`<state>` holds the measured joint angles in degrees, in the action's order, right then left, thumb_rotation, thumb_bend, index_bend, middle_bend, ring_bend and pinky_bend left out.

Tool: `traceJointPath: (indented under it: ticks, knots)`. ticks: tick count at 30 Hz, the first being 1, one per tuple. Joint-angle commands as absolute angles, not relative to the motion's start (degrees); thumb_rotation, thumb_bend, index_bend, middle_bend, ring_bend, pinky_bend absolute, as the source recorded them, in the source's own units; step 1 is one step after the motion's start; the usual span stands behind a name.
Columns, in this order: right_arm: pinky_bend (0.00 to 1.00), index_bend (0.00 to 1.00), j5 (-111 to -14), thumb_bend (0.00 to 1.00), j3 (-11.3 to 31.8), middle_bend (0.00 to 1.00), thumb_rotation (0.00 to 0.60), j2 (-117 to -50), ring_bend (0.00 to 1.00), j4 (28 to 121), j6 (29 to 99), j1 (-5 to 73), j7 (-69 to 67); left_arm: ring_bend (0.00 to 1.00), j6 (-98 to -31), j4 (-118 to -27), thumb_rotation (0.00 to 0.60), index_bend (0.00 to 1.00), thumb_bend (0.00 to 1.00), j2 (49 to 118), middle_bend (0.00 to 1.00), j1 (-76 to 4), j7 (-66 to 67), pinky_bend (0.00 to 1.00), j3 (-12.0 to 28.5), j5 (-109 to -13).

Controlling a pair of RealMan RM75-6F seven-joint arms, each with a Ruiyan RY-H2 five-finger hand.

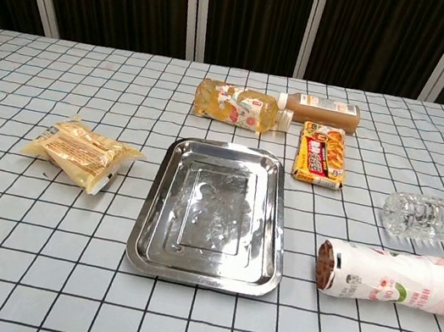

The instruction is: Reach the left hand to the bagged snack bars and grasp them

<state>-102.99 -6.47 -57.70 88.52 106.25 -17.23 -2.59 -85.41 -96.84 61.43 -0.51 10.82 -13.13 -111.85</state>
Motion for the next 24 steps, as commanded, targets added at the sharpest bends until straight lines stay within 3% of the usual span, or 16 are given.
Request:
traceJointPath:
  ticks: [1, 8, 17, 24]
  knots:
    - [0.0, 0.0, -103.07, 0.32, -6.7, 0.0, 0.6, -57.81, 0.0, 88.61, 105.89, -17.28, -2.27, 0.0, -85.39, -96.64, 0.6, 0.0, 0.07, 62.05, 0.0, -0.8, 11.35, 0.09, -12.47, -111.63]
    - [0.0, 0.0, -102.84, 0.32, -6.81, 0.0, 0.6, -57.86, 0.0, 88.84, 104.59, -16.76, -2.03, 0.0, -82.33, -96.22, 0.6, 0.0, 0.1, 66.77, 0.0, -4.32, 12.95, 0.08, -6.91, -108.09]
    - [0.0, 0.0, -98.08, 0.32, -4.96, 0.0, 0.6, -56.69, 0.0, 91.68, 98.24, -13.37, -2.5, 0.0, -66.41, -97.15, 0.6, 0.0, 0.12, 73.74, 0.0, -14.38, 23.09, 0.08, 4.57, -91.41]
    - [0.0, 0.0, -94.66, 0.32, -3.96, 0.0, 0.6, -56.95, 0.0, 93.18, 94.36, -11.79, 0.27, 0.0, -59.22, -94.66, 0.6, 0.0, 0.15, 80.46, 0.0, -21.43, 34.96, 0.08, 9.83, -80.5]
